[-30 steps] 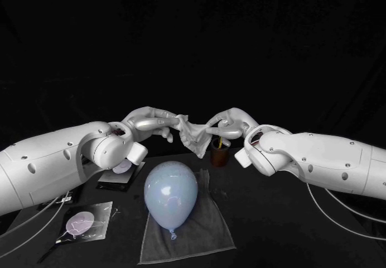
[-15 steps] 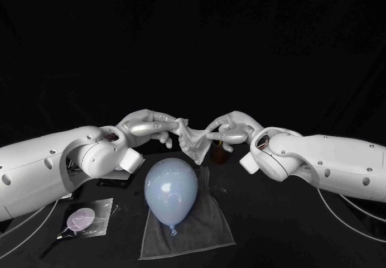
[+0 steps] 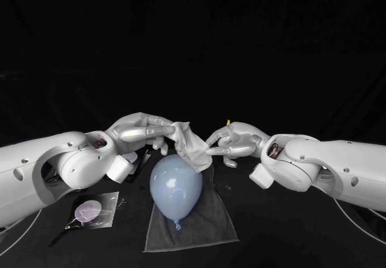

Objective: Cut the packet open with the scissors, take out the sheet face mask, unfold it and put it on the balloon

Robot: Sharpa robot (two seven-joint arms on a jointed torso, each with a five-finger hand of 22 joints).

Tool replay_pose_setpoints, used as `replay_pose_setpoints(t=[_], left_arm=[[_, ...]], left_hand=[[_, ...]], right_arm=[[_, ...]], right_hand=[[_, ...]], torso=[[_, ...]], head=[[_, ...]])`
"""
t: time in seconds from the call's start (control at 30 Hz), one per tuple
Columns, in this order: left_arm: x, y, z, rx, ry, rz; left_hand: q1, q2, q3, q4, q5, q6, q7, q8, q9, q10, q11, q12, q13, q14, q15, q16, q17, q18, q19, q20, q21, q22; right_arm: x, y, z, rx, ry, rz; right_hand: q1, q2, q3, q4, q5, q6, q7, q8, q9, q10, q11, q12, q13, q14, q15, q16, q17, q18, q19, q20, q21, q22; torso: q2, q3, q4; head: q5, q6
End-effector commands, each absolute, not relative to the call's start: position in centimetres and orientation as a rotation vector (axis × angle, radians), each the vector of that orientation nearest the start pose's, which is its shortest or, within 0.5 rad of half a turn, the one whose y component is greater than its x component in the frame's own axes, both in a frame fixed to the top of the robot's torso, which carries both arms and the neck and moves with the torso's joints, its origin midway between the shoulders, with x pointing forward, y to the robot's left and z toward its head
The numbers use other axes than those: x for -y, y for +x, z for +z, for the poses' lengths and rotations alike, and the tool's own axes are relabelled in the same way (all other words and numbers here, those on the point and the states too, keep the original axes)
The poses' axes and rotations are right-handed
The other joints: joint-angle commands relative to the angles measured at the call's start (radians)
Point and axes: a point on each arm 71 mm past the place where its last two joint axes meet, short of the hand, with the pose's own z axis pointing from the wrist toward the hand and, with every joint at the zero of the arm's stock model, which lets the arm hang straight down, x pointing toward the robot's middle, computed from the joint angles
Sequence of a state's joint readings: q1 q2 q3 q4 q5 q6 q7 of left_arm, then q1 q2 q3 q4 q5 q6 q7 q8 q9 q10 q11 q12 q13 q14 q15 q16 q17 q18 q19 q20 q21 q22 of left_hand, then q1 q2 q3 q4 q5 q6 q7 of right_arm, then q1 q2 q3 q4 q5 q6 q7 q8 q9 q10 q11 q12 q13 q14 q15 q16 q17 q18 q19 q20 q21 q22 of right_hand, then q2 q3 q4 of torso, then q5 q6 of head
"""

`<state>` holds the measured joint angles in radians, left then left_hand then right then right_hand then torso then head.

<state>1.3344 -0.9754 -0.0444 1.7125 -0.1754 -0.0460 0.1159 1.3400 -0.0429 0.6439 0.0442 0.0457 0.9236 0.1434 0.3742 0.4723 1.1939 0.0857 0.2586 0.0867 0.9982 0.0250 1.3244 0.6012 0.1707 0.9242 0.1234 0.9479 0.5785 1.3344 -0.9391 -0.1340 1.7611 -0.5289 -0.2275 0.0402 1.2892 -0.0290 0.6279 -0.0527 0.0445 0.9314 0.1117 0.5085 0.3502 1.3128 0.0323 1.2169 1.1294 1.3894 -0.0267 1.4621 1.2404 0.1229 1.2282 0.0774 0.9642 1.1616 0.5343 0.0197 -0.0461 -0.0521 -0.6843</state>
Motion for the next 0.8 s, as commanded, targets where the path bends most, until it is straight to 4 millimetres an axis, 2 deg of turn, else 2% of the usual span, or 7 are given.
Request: replay_pose_setpoints(t=[0.03,0.17,0.37,0.53,0.6,0.8], left_arm=[[-20.5,45.2,-11.9,-1.81,-0.824,-1.658],[-21.4,44.5,-12.3,-1.827,-0.841,-1.642],[-22.1,43.4,-13.2,-1.864,-0.859,-1.641],[-22.3,42.4,-13.5,-1.888,-0.854,-1.666],[-22.3,42.0,-13.5,-1.902,-0.843,-1.688],[-21.8,40.9,-13.3,-1.946,-0.791,-1.771]], left_hand=[[0.008,0.002,-0.001,-0.005,0.003,0.006,0.005,0.002,0.1,0.007,-0.001,-0.003,0.002,0.008,0.001,0.005,0.003,0.014,0.007,0.0,0.004,0.001],[0.008,0.002,-0.001,-0.005,0.003,0.007,0.005,0.002,0.101,0.008,-0.002,-0.003,0.002,0.01,0.0,0.005,0.003,0.014,0.008,0.0,0.005,0.001],[0.009,0.001,-0.001,-0.006,0.003,0.007,0.004,0.001,0.101,0.008,-0.002,-0.004,0.002,0.012,0.0,0.005,0.003,0.014,0.01,-0.001,0.005,0.002],[0.009,0.001,-0.001,-0.007,0.003,0.007,0.004,0.001,0.101,0.008,-0.002,-0.005,0.002,0.012,0.0,0.006,0.003,0.014,0.01,-0.001,0.005,0.002],[0.009,0.001,-0.001,-0.007,0.003,0.008,0.004,0.001,0.101,0.008,-0.002,-0.005,0.002,0.013,0.0,0.006,0.004,0.014,0.01,-0.001,0.006,0.002],[0.01,-0.001,-0.001,-0.009,0.003,0.007,0.004,0.0,0.101,0.008,-0.002,-0.007,0.002,0.027,-0.001,0.011,0.022,0.015,0.014,-0.002,0.007,0.002]], right_arm=[[16.9,43.4,-15.7,-2.023,0.507,1.382],[16.7,42.9,-15.9,-2.07,0.49,1.395],[17.1,42.4,-16.1,-2.118,0.486,1.433],[17.3,41.7,-15.9,-2.162,0.486,1.497],[17.4,41.5,-15.7,-2.177,0.482,1.527],[17.3,41.0,-15.1,-2.196,0.48,1.61]], right_hand=[[-0.005,0.005,0.003,-0.002,0.004,0.006,-0.003,0.007,0.002,0.002,-0.002,0.0,-0.001,0.0,-0.001,0.003,-0.001,0.018,0.0,0.001,-0.003,0.0],[-0.005,0.006,0.004,-0.002,0.004,0.006,-0.003,0.007,0.002,0.001,-0.002,0.0,-0.002,0.0,-0.001,0.003,-0.002,0.019,-0.001,0.001,-0.005,-0.001],[-0.005,0.006,0.005,-0.003,0.004,0.005,-0.003,0.007,0.002,0.002,-0.001,0.001,0.0,0.001,-0.001,0.003,0.0,0.018,0.0,0.001,-0.003,0.0],[-0.005,0.006,0.005,-0.004,0.004,0.005,-0.002,0.007,0.002,0.003,-0.001,0.001,0.001,0.001,-0.001,0.003,0.001,0.018,0.001,0.001,-0.002,0.001],[-0.005,0.006,0.005,-0.004,0.004,0.005,-0.002,0.008,0.002,0.004,-0.001,0.003,0.003,0.002,-0.001,0.004,0.003,0.018,0.002,0.001,-0.001,0.002],[-0.006,0.006,0.005,-0.004,0.004,0.005,-0.002,0.008,0.002,0.006,-0.001,0.005,0.005,0.003,-0.001,0.005,0.005,0.017,0.003,0.001,0.001,0.003]], torso=[[-0.001,0.0001,0.0025],[-0.001,-0.0002,0.005],[-0.002,-0.0036,0.0049],[-0.003,-0.0044,0.0068],[-0.003,-0.0027,0.0062],[-0.009,-0.006,0.0082]], head=[[0.011,-0.009],[0.018,-0.022],[0.025,-0.028],[0.026,-0.027],[0.026,-0.025],[0.022,-0.015]])
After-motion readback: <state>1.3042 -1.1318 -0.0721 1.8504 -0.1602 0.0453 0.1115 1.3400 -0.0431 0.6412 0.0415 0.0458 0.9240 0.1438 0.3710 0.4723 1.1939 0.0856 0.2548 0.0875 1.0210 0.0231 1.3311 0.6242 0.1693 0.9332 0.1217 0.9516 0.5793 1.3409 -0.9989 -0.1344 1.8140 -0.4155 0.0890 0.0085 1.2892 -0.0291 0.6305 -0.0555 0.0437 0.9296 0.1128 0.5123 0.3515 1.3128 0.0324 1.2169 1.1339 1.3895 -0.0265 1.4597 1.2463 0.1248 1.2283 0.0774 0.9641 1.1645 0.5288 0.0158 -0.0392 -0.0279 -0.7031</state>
